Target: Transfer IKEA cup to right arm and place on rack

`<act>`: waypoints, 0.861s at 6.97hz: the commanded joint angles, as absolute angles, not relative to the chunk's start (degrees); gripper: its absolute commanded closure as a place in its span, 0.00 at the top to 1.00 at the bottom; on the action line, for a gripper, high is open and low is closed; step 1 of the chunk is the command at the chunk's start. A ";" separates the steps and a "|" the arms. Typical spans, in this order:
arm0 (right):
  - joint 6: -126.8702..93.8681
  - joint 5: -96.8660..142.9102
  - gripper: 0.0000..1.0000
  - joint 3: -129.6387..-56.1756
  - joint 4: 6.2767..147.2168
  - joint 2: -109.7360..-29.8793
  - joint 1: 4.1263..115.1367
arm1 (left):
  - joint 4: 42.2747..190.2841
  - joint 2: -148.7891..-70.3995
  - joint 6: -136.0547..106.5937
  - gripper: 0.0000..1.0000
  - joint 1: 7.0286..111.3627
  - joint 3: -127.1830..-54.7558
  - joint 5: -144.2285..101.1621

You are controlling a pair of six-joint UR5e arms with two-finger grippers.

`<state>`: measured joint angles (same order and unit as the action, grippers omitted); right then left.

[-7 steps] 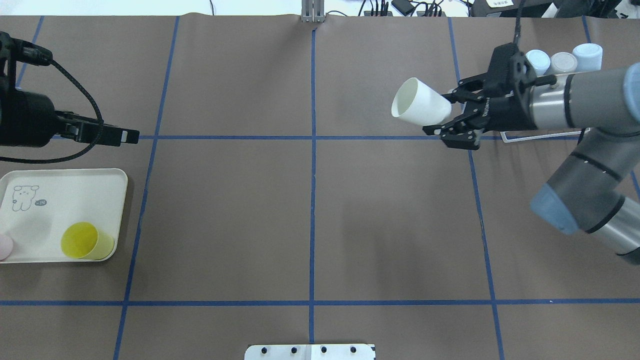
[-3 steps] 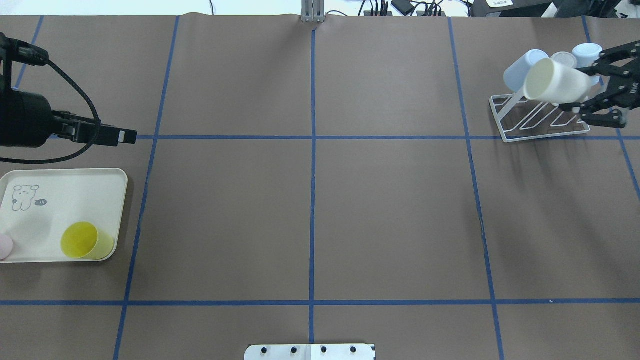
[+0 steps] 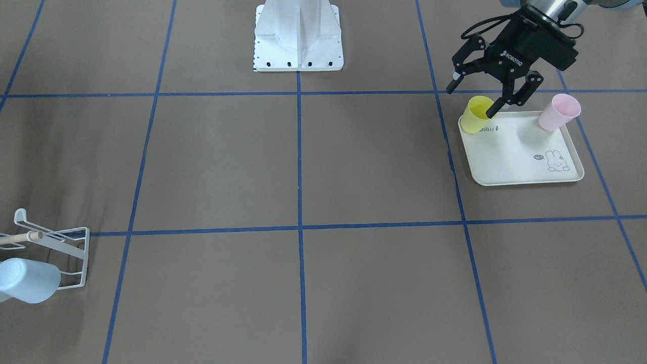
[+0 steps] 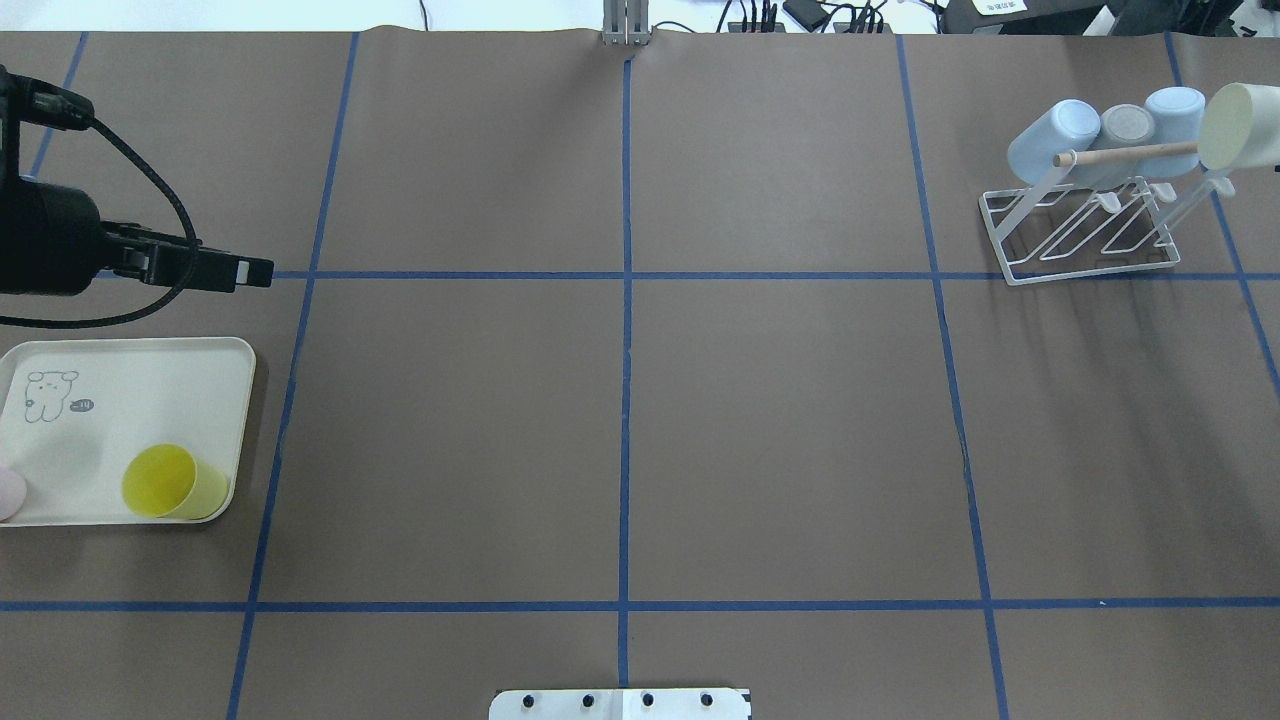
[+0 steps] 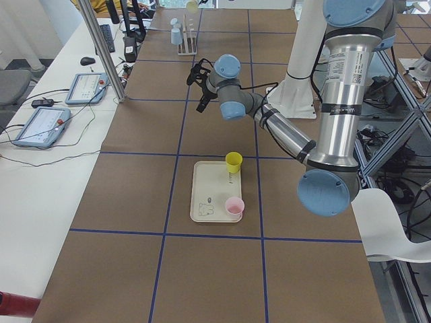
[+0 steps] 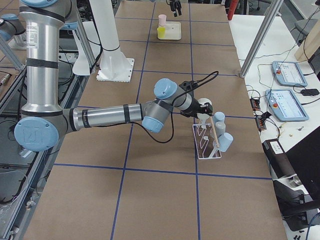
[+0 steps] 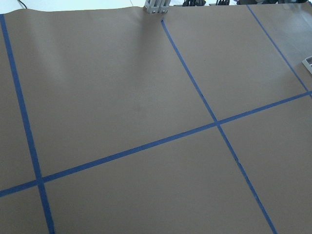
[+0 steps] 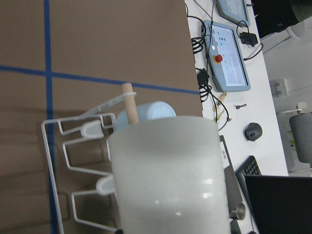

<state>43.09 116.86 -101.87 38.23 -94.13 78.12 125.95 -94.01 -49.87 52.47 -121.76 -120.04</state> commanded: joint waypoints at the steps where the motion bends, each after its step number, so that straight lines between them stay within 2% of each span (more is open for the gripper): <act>1: 62.32 103.42 0.00 -103.79 45.59 -93.87 77.96 | 125.95 -93.78 -49.92 1.00 52.38 -121.90 -119.80; 6: 79.00 84.91 0.00 -107.49 53.44 -93.43 66.90 | 126.04 -93.87 -51.40 1.00 52.03 -121.82 -120.15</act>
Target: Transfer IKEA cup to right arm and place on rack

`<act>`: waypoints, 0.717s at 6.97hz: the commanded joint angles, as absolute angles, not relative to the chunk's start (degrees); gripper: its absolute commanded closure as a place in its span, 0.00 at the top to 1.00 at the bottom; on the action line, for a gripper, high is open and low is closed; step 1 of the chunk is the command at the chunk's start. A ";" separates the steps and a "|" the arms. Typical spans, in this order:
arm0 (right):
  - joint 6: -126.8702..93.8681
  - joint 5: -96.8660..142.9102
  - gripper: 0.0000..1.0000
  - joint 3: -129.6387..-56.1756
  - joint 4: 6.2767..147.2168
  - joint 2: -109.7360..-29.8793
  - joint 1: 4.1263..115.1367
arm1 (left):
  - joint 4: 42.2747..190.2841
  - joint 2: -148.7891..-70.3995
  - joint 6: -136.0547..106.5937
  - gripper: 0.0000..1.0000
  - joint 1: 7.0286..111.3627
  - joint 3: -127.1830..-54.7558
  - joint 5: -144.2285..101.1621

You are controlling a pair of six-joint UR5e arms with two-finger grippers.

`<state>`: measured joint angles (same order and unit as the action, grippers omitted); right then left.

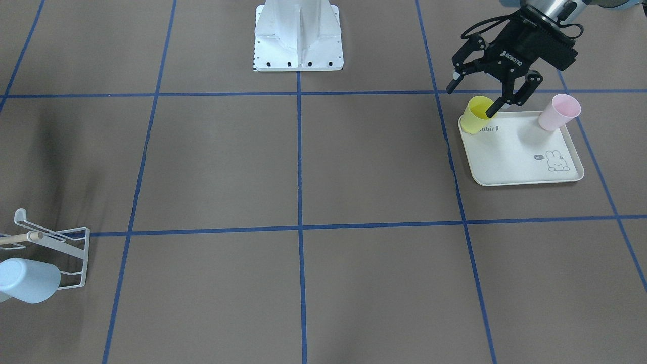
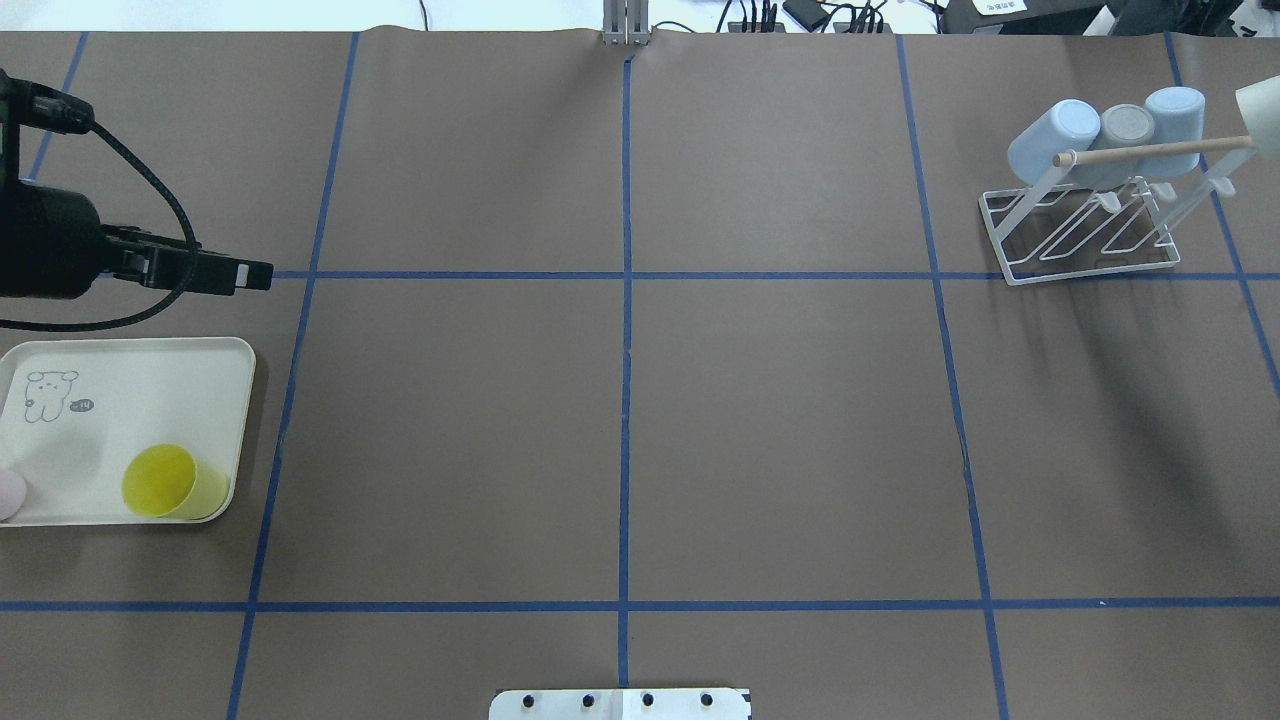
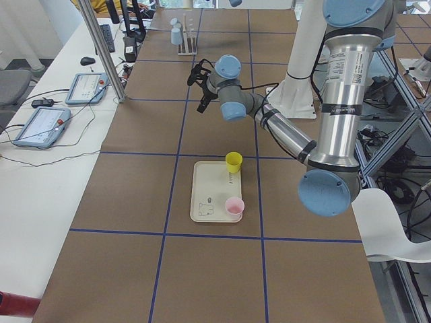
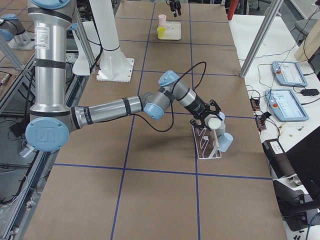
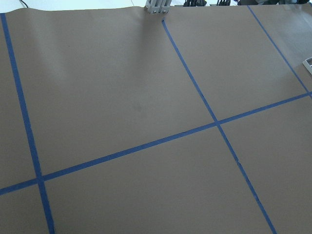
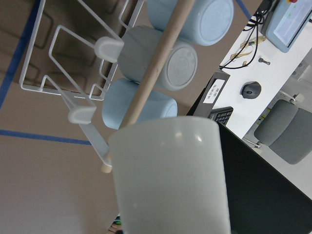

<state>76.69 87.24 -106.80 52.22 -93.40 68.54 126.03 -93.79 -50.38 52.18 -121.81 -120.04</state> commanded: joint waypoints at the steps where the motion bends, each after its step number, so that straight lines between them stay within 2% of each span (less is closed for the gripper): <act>1: 80.75 82.38 0.00 -107.49 53.52 -93.51 64.80 | 126.04 -93.87 -51.59 1.00 52.03 -121.82 -120.15; 5: 81.82 72.52 0.00 -110.90 59.48 -94.74 56.97 | 126.12 -93.96 -51.68 1.00 51.86 -121.47 -120.06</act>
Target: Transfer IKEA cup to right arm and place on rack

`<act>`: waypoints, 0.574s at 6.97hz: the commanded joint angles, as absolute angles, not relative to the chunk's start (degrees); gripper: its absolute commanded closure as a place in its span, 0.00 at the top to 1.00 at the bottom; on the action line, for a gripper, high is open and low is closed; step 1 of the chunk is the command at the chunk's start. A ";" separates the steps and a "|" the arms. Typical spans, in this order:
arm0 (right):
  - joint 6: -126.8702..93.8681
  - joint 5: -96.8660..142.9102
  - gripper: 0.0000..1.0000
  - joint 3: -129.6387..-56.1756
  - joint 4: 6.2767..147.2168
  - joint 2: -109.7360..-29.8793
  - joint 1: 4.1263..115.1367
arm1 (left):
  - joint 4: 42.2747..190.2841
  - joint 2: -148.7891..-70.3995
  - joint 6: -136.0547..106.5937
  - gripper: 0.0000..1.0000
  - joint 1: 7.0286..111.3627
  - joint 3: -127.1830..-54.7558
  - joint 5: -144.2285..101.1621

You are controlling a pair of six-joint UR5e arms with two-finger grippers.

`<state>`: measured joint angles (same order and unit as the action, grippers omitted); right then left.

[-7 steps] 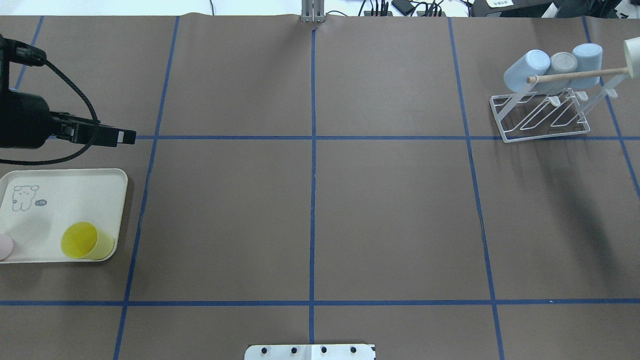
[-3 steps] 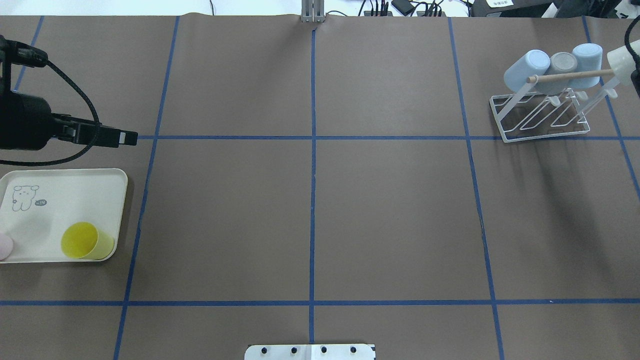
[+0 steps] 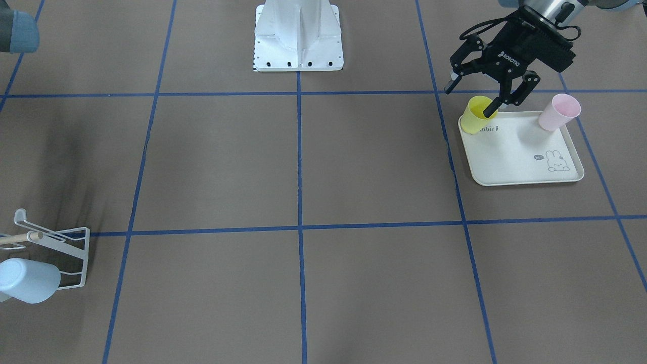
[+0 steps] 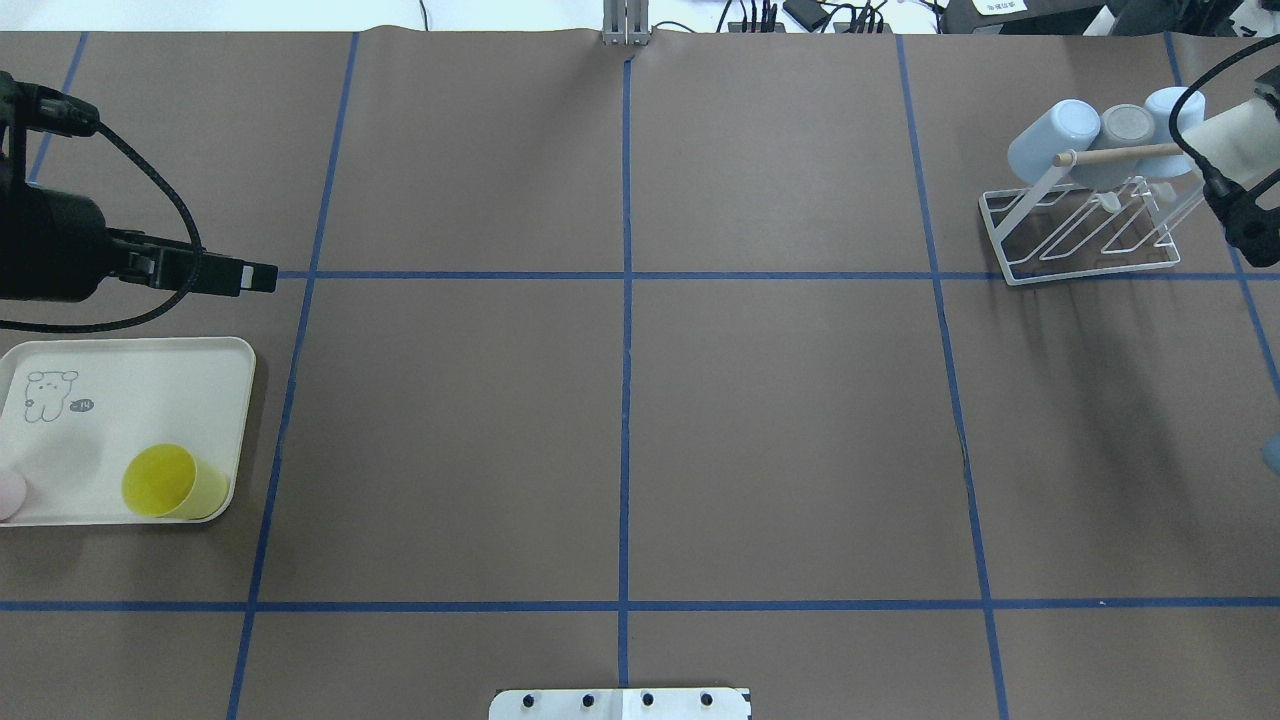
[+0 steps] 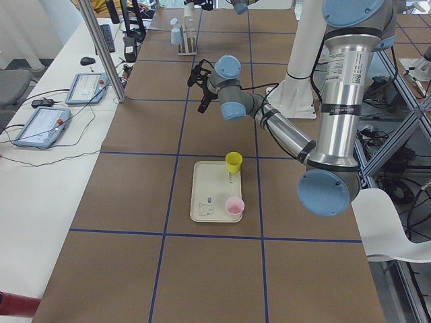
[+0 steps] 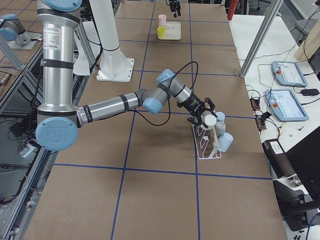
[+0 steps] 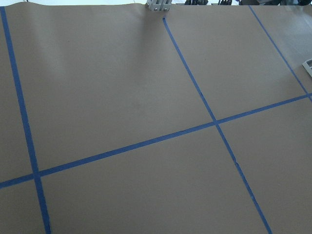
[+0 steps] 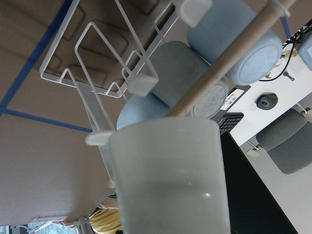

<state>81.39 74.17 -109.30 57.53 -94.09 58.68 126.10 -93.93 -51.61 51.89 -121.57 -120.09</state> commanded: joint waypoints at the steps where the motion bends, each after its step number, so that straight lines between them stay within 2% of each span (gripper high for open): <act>1: 81.83 71.03 0.00 -111.35 59.85 -95.44 55.30 | 126.12 -93.96 -51.68 1.00 51.86 -121.46 -120.06; 4: 81.91 67.17 0.00 -110.31 59.94 -95.54 52.83 | 126.21 -93.96 -51.68 1.00 51.86 -121.29 -119.97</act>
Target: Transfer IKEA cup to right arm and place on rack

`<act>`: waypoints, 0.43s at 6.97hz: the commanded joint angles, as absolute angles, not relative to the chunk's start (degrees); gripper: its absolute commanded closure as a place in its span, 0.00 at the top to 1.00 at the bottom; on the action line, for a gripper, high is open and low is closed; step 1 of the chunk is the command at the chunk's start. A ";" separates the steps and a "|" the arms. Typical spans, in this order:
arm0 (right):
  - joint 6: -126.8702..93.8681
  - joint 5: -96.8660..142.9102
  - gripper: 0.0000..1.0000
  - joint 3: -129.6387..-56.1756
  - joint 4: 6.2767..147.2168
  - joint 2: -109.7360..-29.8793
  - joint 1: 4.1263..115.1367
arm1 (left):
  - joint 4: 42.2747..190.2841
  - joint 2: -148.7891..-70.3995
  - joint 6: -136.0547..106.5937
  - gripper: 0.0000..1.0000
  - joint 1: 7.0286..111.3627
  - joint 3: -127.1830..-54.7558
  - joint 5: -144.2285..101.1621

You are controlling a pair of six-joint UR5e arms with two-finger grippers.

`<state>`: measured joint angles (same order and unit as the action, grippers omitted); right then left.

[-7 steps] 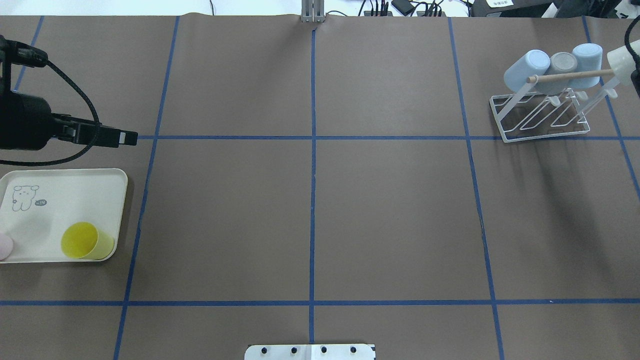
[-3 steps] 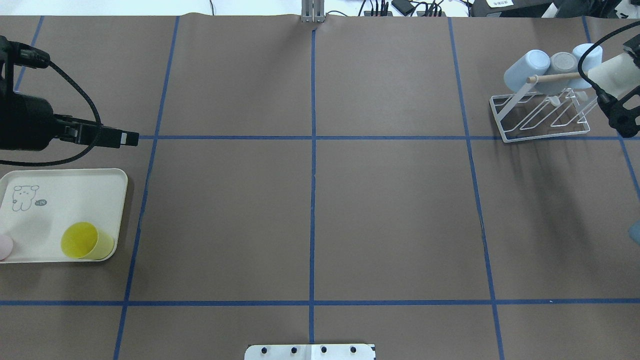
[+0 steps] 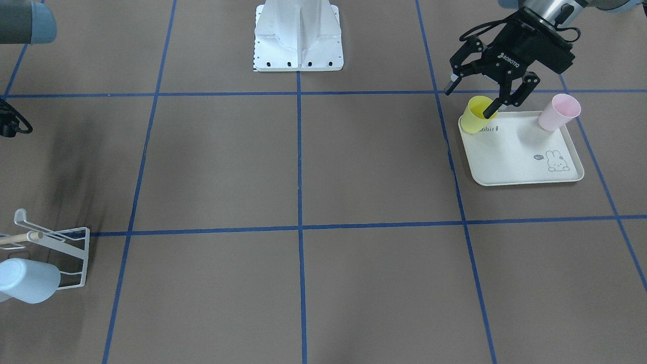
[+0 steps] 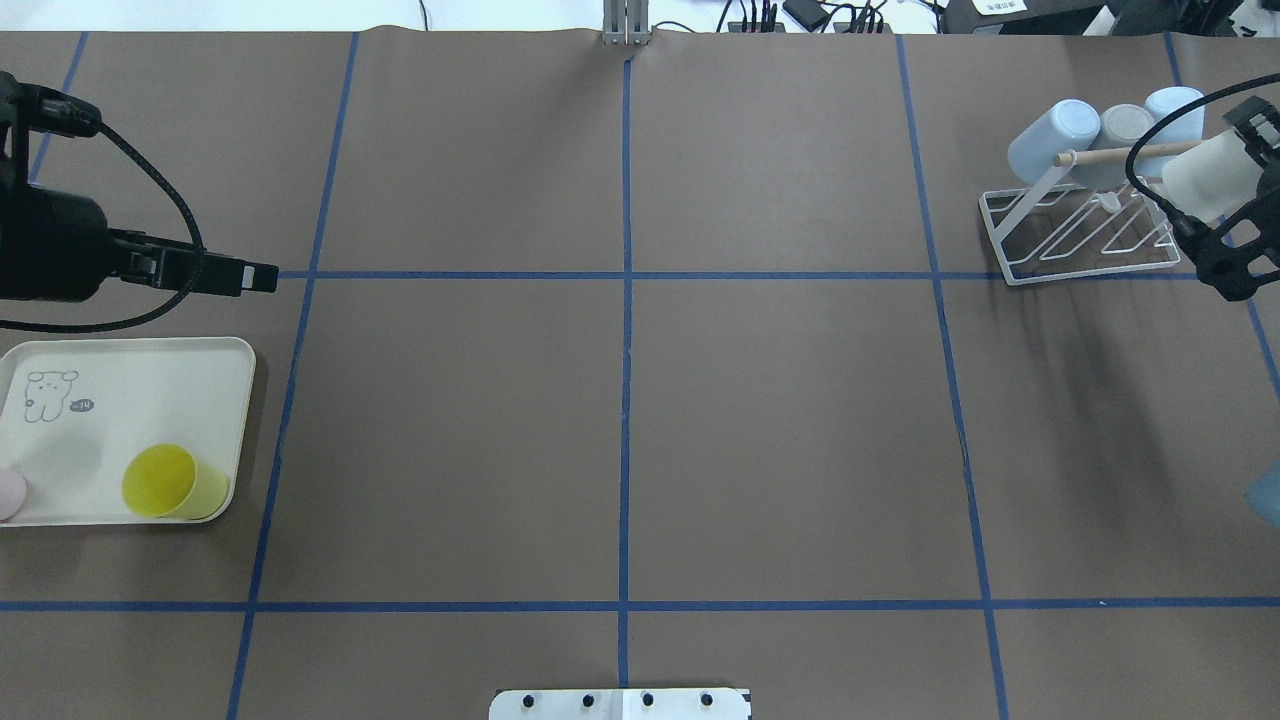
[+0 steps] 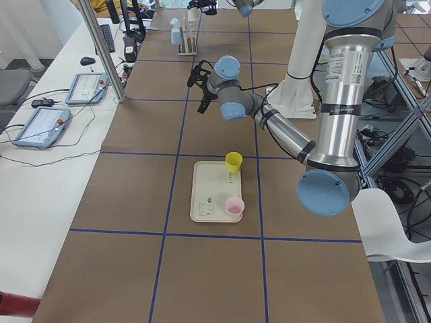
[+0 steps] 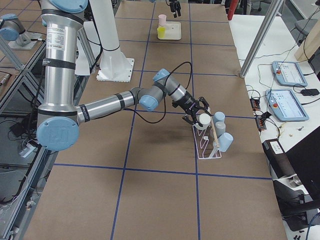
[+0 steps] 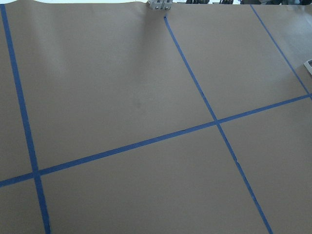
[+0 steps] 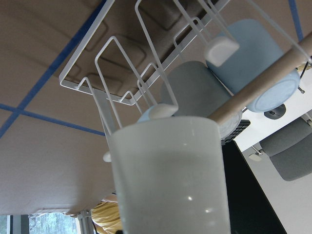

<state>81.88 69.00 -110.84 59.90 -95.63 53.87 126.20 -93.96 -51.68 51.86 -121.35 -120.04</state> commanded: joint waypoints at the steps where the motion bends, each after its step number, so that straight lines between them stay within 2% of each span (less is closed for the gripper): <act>1: 83.31 66.80 0.00 -109.26 59.94 -94.75 52.74 | 126.21 -93.96 -51.68 1.00 51.86 -121.20 -120.06; 3: 83.67 66.80 0.00 -108.90 59.94 -94.49 52.56 | 126.30 -93.96 -51.68 1.00 51.86 -121.20 -120.06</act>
<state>83.44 66.91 -109.26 59.94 -94.78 52.70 126.27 -93.96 -51.68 51.86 -121.25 -120.05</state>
